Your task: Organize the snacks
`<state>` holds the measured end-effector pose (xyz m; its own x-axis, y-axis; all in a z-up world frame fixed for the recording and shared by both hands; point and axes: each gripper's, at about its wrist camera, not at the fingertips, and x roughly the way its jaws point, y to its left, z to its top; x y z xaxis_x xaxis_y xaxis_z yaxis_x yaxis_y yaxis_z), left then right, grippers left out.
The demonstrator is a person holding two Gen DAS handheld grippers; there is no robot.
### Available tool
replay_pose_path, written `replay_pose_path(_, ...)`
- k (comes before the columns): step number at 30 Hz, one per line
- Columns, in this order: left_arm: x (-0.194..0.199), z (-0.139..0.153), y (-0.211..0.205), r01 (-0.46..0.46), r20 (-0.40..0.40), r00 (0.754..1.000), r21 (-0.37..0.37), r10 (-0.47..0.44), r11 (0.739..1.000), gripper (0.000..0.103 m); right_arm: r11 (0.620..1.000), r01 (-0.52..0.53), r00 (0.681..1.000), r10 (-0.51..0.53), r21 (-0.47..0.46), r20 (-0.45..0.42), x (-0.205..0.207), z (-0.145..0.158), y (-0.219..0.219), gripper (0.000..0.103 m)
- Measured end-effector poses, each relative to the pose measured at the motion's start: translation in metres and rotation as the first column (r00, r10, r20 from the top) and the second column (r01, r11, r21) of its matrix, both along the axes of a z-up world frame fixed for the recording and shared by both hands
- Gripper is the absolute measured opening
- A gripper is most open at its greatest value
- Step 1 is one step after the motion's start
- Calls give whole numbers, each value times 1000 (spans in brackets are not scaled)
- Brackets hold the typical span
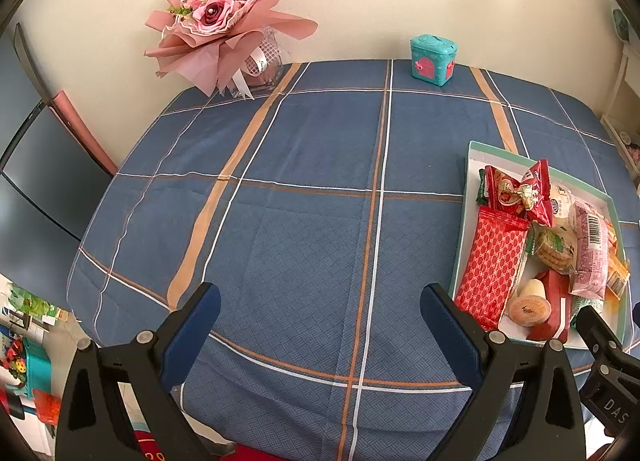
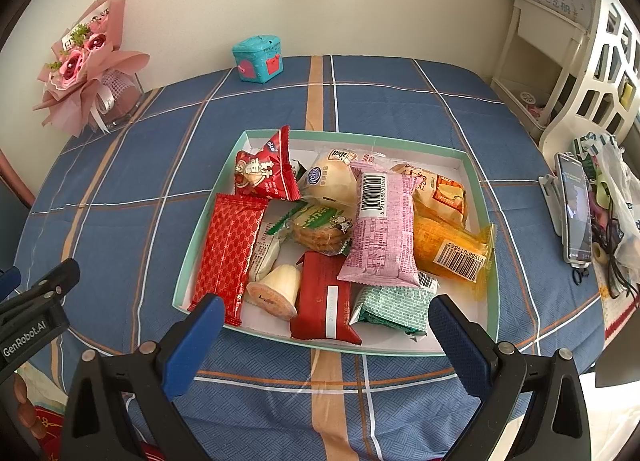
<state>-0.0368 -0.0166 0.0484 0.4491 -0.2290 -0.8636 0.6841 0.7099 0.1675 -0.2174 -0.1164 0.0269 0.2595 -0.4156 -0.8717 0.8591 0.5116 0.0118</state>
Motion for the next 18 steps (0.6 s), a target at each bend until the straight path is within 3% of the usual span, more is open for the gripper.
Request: replay_pose_path(18, 3, 2, 2, -8, 10, 1000, 0, 8, 1000, 100, 1000, -5, 1000, 5, 4, -4, 1, -1, 0, 103)
